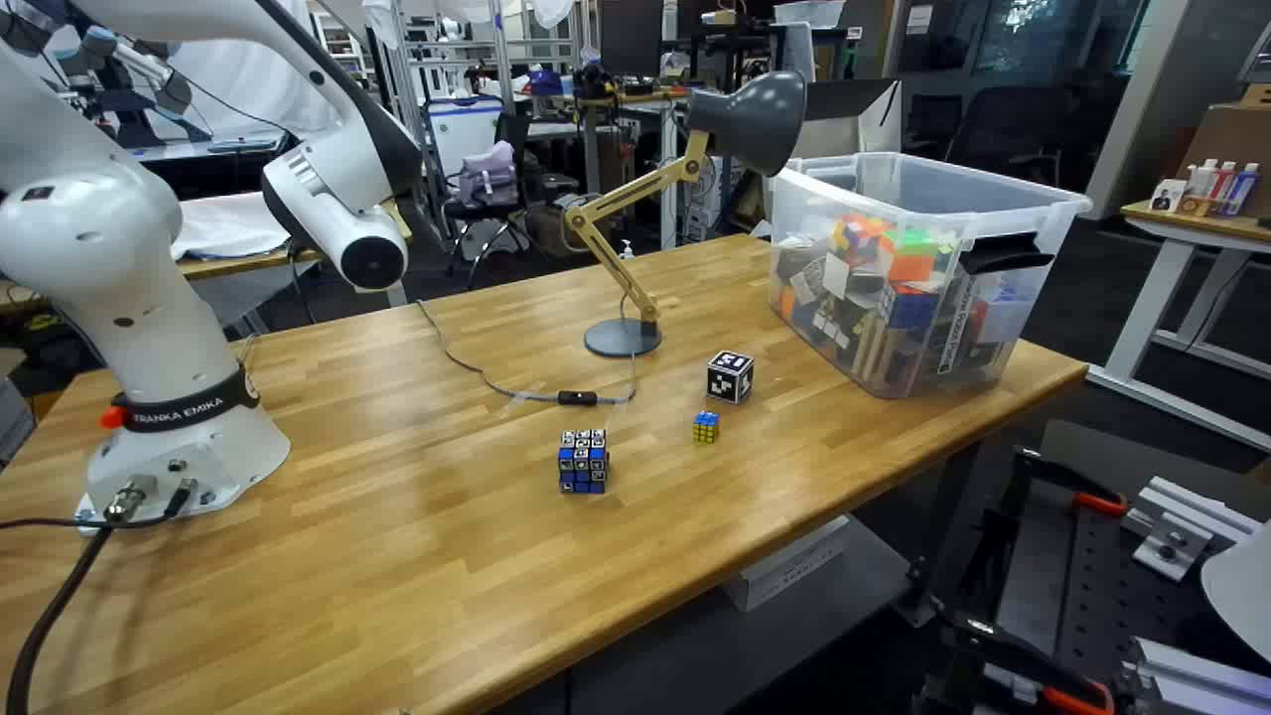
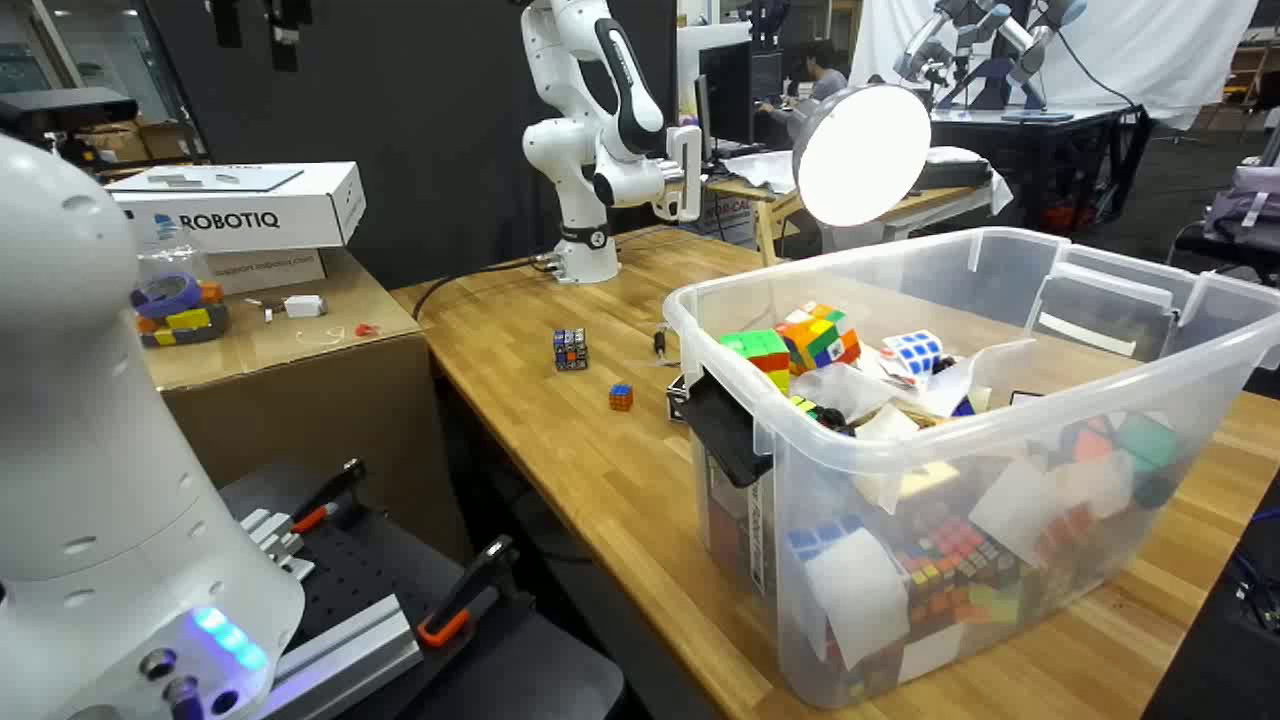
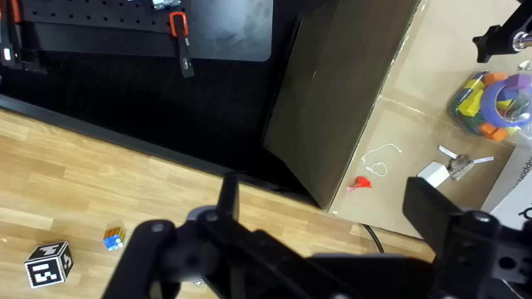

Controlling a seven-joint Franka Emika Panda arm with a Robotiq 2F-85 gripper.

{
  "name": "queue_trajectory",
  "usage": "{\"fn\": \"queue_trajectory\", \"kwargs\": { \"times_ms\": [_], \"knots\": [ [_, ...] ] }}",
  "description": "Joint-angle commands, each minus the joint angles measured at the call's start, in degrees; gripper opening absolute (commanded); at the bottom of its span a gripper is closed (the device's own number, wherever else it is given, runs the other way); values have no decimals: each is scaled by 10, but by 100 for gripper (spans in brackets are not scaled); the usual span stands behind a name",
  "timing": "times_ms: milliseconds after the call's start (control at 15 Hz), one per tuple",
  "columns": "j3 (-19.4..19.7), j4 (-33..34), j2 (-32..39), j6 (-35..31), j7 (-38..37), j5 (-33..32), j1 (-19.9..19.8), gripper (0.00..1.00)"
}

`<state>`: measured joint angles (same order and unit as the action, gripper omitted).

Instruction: Turn off the desk lamp

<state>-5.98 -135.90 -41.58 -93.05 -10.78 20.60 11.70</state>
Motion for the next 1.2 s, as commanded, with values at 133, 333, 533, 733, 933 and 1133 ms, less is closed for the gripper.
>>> {"fn": "queue_trajectory", "kwargs": {
  "times_ms": [133,333,533,733,933,1133],
  "knots": [
    [-13,2,-1,5,9,8,-19,100],
    [-13,2,-1,5,9,8,-19,100],
    [-13,2,-1,5,9,8,-19,100],
    [-13,2,-1,5,9,8,-19,100],
    [-23,9,16,1,15,-5,-19,100],
    [-43,21,53,-12,26,-34,-18,100]
  ]
}}
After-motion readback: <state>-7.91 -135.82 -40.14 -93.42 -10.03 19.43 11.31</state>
